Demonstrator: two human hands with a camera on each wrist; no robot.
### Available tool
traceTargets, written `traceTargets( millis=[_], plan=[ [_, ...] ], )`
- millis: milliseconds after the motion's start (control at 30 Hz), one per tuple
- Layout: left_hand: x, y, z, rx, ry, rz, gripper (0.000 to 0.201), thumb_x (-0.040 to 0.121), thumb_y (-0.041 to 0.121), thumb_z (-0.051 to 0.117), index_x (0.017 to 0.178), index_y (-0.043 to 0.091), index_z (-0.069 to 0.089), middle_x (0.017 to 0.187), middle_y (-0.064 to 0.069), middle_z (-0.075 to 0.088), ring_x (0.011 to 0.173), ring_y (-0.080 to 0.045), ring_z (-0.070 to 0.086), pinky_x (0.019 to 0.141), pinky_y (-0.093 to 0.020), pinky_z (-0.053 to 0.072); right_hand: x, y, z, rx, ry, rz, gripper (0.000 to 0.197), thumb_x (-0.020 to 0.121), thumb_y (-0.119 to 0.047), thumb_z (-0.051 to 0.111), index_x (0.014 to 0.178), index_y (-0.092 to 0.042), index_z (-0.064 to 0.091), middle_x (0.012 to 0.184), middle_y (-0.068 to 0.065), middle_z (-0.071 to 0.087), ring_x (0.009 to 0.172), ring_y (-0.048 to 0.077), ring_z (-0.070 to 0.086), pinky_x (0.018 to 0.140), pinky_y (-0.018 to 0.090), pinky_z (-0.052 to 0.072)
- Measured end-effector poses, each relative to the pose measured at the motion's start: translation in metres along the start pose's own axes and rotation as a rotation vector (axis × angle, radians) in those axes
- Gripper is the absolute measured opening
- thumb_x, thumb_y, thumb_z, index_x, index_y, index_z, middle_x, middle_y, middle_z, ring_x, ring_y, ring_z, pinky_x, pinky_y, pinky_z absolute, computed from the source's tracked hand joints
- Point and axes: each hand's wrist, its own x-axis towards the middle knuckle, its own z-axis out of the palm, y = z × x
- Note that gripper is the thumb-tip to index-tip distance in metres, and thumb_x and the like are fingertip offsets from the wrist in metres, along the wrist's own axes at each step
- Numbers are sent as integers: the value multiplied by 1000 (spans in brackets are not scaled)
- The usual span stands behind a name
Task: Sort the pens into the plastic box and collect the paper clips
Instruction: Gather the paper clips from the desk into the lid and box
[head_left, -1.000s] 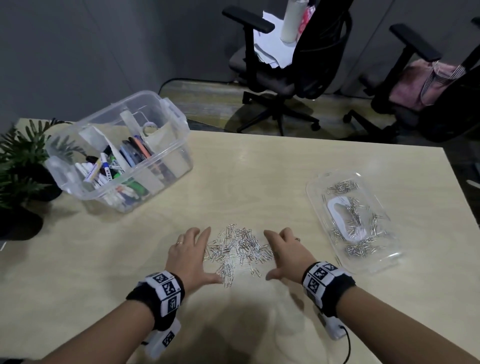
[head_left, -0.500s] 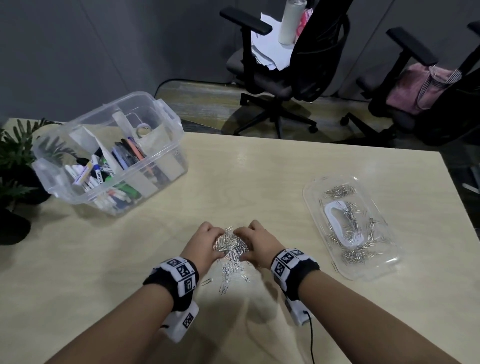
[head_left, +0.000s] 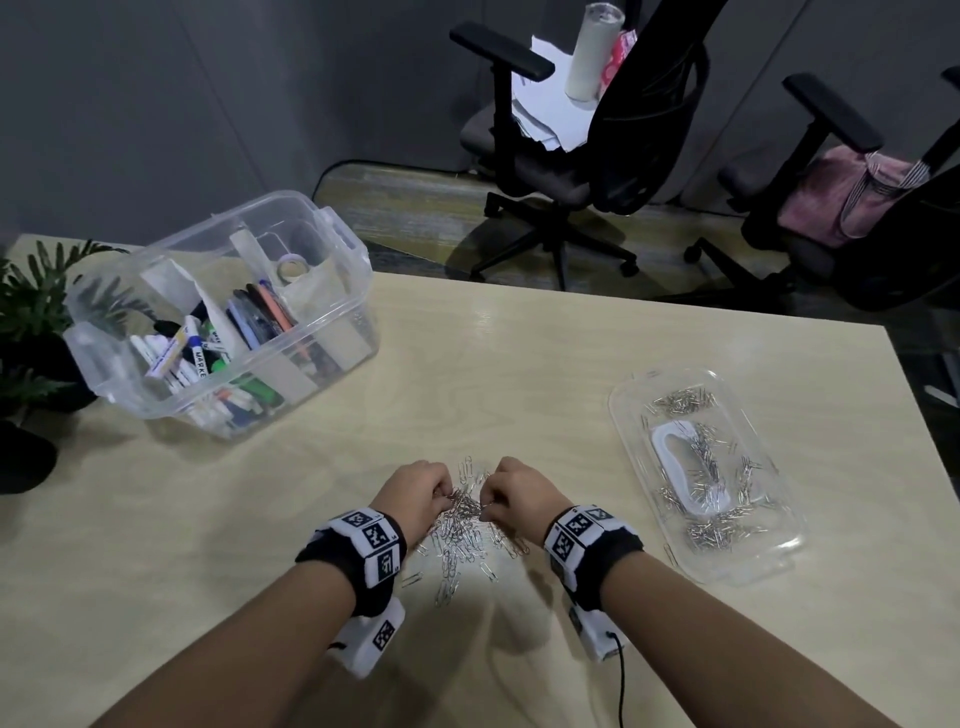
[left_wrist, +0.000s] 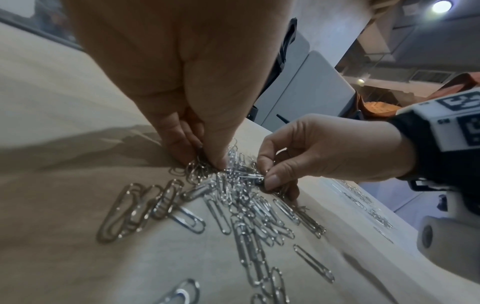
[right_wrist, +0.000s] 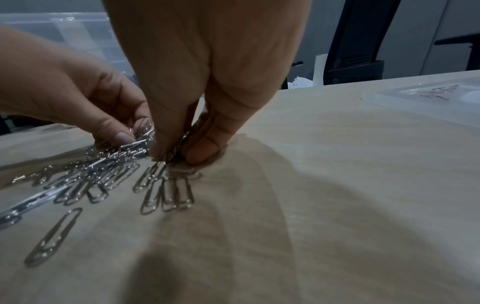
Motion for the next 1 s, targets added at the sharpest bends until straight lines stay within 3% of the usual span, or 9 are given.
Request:
traceTargets(
  millis=[100, 200, 267, 367, 467, 600, 733, 833, 1000],
  plan=[
    [-2, 0, -1, -46, 16, -20, 16, 84, 12, 68, 99, 10, 63, 78, 6, 54, 76, -13, 51, 62, -15, 32, -3, 0, -2, 13, 12, -29, 17, 79, -19, 73, 88, -5, 69, 92, 2, 48, 92, 26, 58, 81, 28, 42],
    [-4, 0, -4, -29, 8, -32, 14, 85, 15, 67, 99, 12, 68, 90, 0, 59, 86, -16, 56, 70, -16, 34, -6, -2, -7, 13, 7, -28, 13, 81, -19, 71, 85, -7, 71, 90, 8, 63, 87, 22, 60, 78, 27, 44],
    [-6, -1, -8, -35, -1, -44, 13, 84, 16, 68, 96, 11, 69, 93, -3, 61, 90, -18, 59, 72, -17, 34, -7, -4, -11, 40, 5, -11, 10, 82, -17, 70, 83, -8, 71, 76, 4, 64, 75, 16, 60, 72, 23, 44],
    [-9, 0, -19, -91, 31, -54, 10, 81, 14, 70, 91, 10, 71, 86, 0, 60, 80, -14, 56, 66, -15, 34, -8, -11, -20, 51, -17, -11, 7, 80, -14, 70, 82, -8, 73, 71, 2, 67, 66, 9, 58, 69, 21, 47],
    [-15, 4, -41, -172, 108, -56, 4, 79, 12, 70, 81, 15, 70, 76, 7, 59, 70, -6, 52, 58, -6, 33, -8, -24, -37, 21, 12, -78, 7, 80, -15, 69, 83, -10, 74, 74, -4, 67, 63, 4, 54, 65, 20, 46],
    [-23, 11, -90, -221, 236, -19, 5, 80, 11, 70, 84, 14, 71, 79, 4, 62, 75, -11, 55, 67, -16, 38, -4, -65, -79, -20, 125, -198, 10, 83, -19, 71, 84, -9, 70, 79, -5, 59, 71, 9, 52, 66, 18, 38],
    [-34, 11, -149, -315, 401, 15, 5, 81, 7, 71, 84, 11, 71, 74, 5, 62, 65, -3, 53, 59, -5, 39, 11, -131, -126, -20, 273, -344, 12, 82, -19, 72, 81, -8, 68, 75, -1, 57, 67, 11, 50, 66, 20, 38],
    [-44, 6, -186, -399, 500, 2, 5, 81, 6, 71, 84, 10, 69, 70, 3, 62, 62, -2, 53, 57, -5, 41, 39, -178, -150, 52, 397, -436, 10, 80, -17, 74, 75, -11, 68, 71, -2, 57, 62, 10, 52, 65, 22, 42],
    [-46, -10, -221, -443, 582, -18, 6, 82, 5, 70, 82, 11, 67, 67, 7, 59, 59, 0, 50, 57, -5, 40, 101, -216, -149, 80, 497, -415, 8, 78, -15, 75, 77, -9, 69, 73, -3, 56, 68, 12, 51, 70, 24, 41]
  ],
)
